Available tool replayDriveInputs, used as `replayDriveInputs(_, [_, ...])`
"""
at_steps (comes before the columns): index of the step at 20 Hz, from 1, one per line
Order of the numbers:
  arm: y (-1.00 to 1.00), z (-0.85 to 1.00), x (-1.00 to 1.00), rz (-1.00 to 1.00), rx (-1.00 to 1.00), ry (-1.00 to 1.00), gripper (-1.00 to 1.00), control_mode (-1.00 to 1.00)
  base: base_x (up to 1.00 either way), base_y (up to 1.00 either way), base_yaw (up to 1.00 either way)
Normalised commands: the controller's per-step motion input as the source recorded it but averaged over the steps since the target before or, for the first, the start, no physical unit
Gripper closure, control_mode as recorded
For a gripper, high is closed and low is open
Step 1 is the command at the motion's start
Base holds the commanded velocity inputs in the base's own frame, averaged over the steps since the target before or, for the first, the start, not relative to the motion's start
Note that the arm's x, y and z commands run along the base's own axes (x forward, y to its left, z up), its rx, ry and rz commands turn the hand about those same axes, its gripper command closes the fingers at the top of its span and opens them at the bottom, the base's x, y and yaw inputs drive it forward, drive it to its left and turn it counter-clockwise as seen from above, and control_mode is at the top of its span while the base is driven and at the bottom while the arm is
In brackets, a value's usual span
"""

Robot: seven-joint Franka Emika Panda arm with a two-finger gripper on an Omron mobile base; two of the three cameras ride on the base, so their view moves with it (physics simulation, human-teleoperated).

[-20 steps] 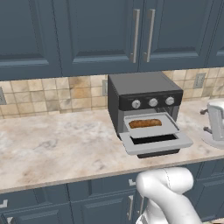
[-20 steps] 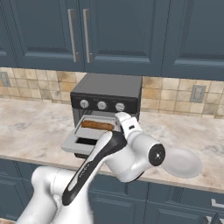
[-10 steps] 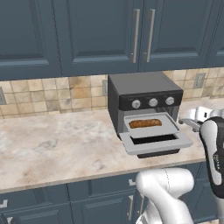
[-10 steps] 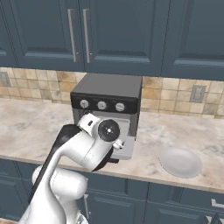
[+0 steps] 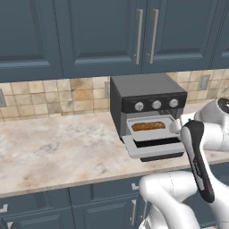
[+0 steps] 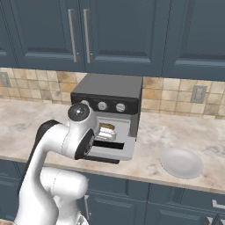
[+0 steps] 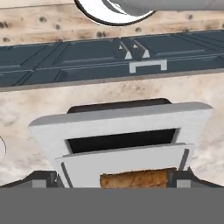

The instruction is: Pull the toaster oven rack outwards. Pick up the baguette from the plate and place it on the toaster oven rack. Close the toaster oven door fully and set the temperature to the lowest setting.

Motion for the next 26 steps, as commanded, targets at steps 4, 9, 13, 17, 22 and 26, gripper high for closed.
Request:
replayDriveInputs(4, [0.0,0.0,0.03,0.02,-0.22,0.35,-1.0,-1.0,0.0,0.0,0.0])
replayDriveInputs(9, [0.0,-0.07,0.0,0.0,-0.09,0.33,-1.0,-1.0,0.0,0.0,0.0])
replayDriveInputs(13, [-0.01,-0.25,0.02,-0.02,0.06,0.17,-1.0,-1.0,0.0,0.0,0.0])
replayDriveInputs(17, [-0.15,-0.33,0.0,-0.11,0.27,0.02,-1.0,-1.0,0.0,0.0,0.0])
replayDriveInputs(22, [-0.06,-0.17,0.0,-0.13,0.26,0.0,-1.0,-1.0,0.0,0.0,0.0])
replayDriveInputs(26, [0.05,-0.07,0.01,-0.04,0.04,0.0,-1.0,-1.0,0.0,0.0,0.0])
